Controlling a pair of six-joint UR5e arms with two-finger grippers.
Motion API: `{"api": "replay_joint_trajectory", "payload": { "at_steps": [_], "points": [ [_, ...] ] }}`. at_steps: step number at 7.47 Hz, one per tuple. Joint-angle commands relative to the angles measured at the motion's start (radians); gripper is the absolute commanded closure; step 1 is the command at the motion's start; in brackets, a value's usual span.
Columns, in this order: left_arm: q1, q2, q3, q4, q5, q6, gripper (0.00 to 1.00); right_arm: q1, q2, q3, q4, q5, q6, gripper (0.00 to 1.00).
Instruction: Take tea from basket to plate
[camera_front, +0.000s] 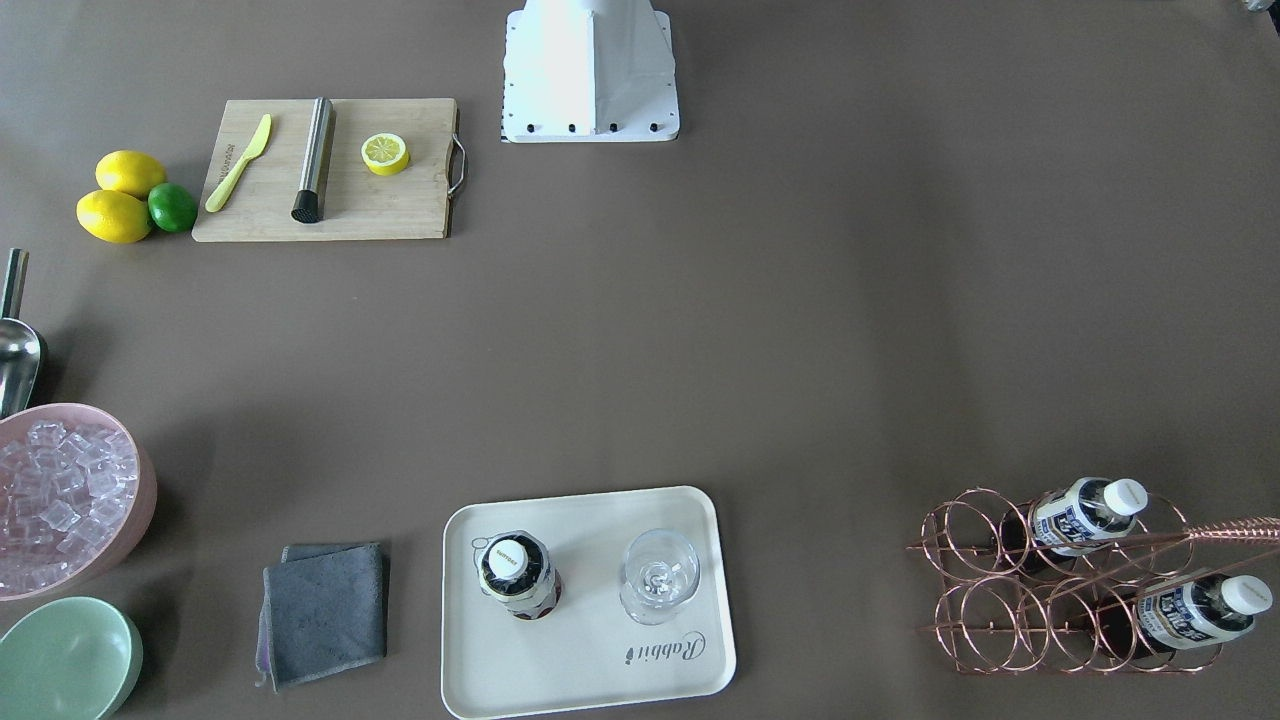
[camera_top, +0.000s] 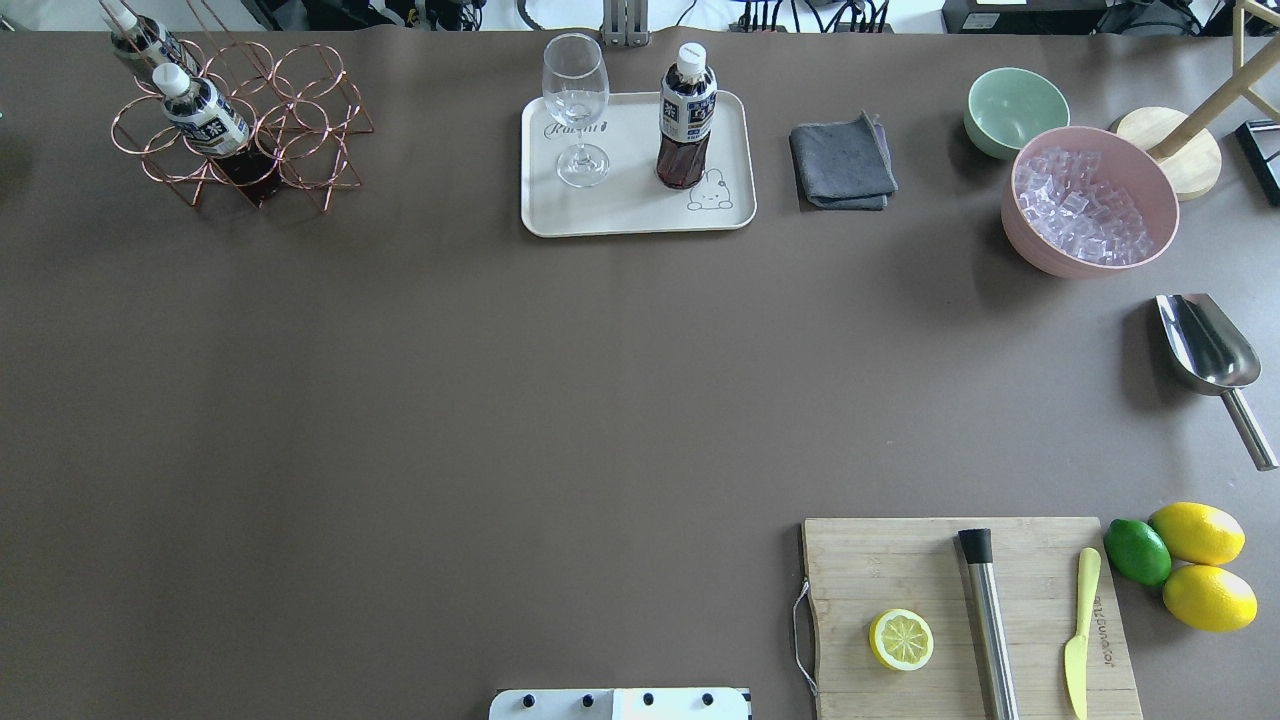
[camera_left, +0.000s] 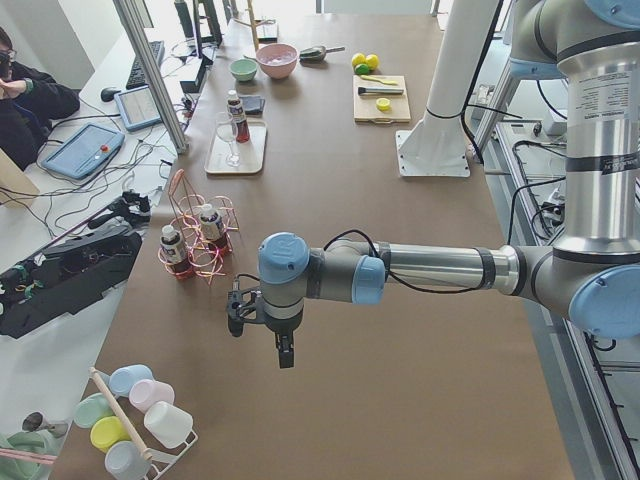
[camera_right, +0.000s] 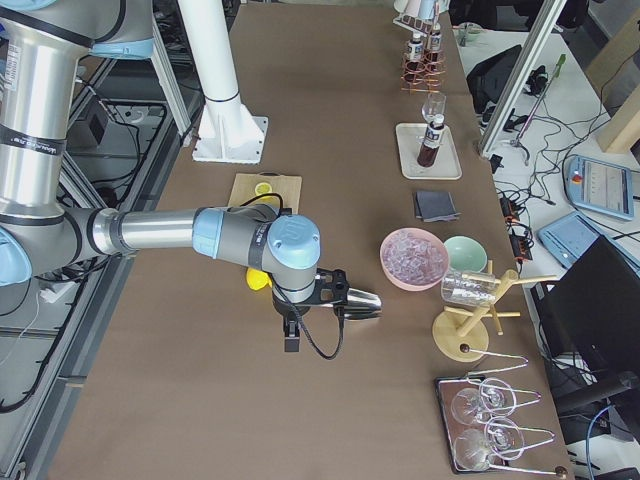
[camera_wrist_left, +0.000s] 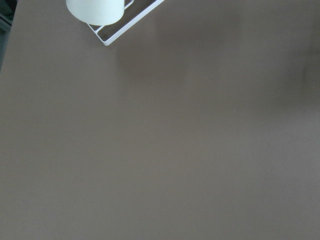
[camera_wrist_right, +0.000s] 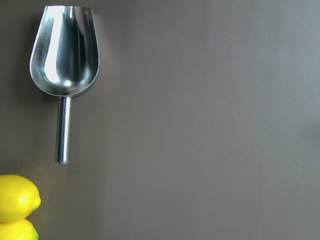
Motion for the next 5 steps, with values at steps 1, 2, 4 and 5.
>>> {"api": "replay_joint_trajectory", "payload": {
  "at_steps": [1, 2, 4, 5],
  "points": [
    [0.004, 0.007, -0.069, 0.072, 0.002, 0.003, 0.02, 0.006, -0.01, 0.003, 0.004, 0.0, -0.001, 0.0],
    [0.006, 0.007, -0.076, 0.07, 0.0, 0.003, 0.02, 0.006, -0.011, 0.003, 0.002, 0.0, -0.003, 0.0],
    [0.01, 0.007, -0.089, 0.069, 0.0, 0.003, 0.02, 0.008, -0.01, -0.004, 0.007, 0.0, -0.03, 0.0],
    [0.013, 0.007, -0.089, 0.069, 0.0, 0.003, 0.02, 0.008, -0.01, -0.009, 0.008, 0.0, -0.04, 0.0]
  ]
}}
